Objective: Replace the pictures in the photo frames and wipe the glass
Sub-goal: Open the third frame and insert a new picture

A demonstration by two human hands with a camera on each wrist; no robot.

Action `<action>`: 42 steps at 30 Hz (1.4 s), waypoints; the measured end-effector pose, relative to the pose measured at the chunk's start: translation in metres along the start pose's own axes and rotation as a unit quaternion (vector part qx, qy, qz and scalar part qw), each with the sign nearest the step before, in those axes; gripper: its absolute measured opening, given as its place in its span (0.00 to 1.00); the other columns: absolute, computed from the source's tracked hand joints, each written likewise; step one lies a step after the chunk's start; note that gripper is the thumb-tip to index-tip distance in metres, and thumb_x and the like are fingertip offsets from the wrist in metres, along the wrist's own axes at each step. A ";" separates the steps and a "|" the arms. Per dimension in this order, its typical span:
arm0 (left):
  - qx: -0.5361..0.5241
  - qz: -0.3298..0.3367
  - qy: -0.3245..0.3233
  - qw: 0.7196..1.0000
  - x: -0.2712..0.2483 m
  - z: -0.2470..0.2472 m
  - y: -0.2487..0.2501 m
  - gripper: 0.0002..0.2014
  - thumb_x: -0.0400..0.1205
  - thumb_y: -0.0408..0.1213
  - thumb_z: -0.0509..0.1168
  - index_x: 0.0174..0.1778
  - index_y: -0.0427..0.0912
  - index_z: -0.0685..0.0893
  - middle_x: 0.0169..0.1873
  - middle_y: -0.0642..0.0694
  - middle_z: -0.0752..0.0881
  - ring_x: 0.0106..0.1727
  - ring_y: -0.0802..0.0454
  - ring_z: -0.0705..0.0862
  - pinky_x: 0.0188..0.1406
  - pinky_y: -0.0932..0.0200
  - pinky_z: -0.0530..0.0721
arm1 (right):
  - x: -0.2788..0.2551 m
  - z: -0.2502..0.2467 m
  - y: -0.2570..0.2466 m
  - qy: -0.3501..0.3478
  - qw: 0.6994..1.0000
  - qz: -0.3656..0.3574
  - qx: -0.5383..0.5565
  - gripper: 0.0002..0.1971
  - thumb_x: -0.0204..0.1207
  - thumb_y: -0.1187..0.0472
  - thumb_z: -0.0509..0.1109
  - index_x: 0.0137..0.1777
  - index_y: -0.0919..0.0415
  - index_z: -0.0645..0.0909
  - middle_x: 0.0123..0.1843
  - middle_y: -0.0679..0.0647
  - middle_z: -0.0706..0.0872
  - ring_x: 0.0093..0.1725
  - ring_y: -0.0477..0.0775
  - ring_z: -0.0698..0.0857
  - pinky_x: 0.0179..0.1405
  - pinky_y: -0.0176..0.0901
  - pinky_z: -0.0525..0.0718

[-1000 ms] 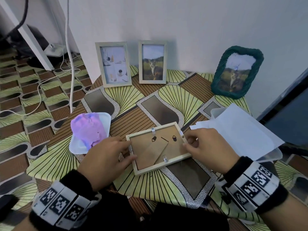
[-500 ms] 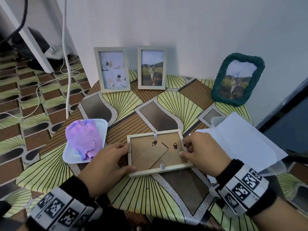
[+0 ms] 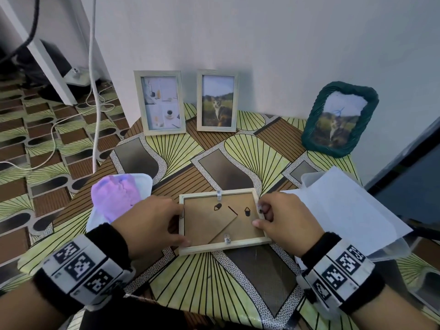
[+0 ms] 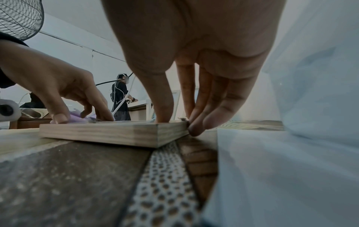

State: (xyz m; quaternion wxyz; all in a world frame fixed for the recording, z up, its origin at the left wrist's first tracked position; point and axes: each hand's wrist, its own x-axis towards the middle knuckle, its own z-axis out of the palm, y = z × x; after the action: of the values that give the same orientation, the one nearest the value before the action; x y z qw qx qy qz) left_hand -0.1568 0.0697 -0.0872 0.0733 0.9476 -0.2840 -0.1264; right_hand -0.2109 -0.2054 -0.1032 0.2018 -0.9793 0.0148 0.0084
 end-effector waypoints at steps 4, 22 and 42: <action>-0.056 -0.015 0.032 0.998 0.003 -0.004 0.002 0.25 0.66 0.56 0.80 0.53 0.44 0.88 0.43 0.49 0.89 0.46 0.52 0.85 0.50 0.52 0.80 | 0.000 -0.001 -0.002 0.008 1.000 0.014 -0.005 0.12 0.71 0.48 0.77 0.40 0.50 0.77 0.39 0.46 0.83 0.42 0.49 0.83 0.41 0.41 0.78; -0.063 -0.022 0.046 0.997 0.003 -0.001 0.003 0.21 0.67 0.57 0.79 0.45 0.44 0.88 0.29 0.53 0.83 0.35 0.55 0.80 0.35 0.62 0.75 | 0.000 -0.006 -0.006 -0.005 0.999 0.024 -0.030 0.18 0.73 0.46 0.76 0.29 0.54 0.77 0.34 0.50 0.84 0.39 0.51 0.82 0.37 0.41 0.75; -0.017 0.013 0.010 1.000 -0.001 0.020 -0.011 0.32 0.80 0.64 0.62 0.81 0.66 0.64 0.67 0.61 0.78 0.60 0.55 0.72 0.56 0.64 0.70 | 0.003 -0.009 -0.002 -0.025 0.999 0.025 0.012 0.18 0.72 0.47 0.79 0.56 0.58 0.91 0.43 0.51 0.89 0.45 0.51 0.84 0.46 0.41 0.77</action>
State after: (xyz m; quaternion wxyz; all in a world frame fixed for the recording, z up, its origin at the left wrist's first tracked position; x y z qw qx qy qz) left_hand -0.1576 0.0781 -0.1089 0.0938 0.9437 -0.2932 -0.1207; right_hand -0.2074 -0.2071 -0.0942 0.2139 -0.9755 0.0344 0.0376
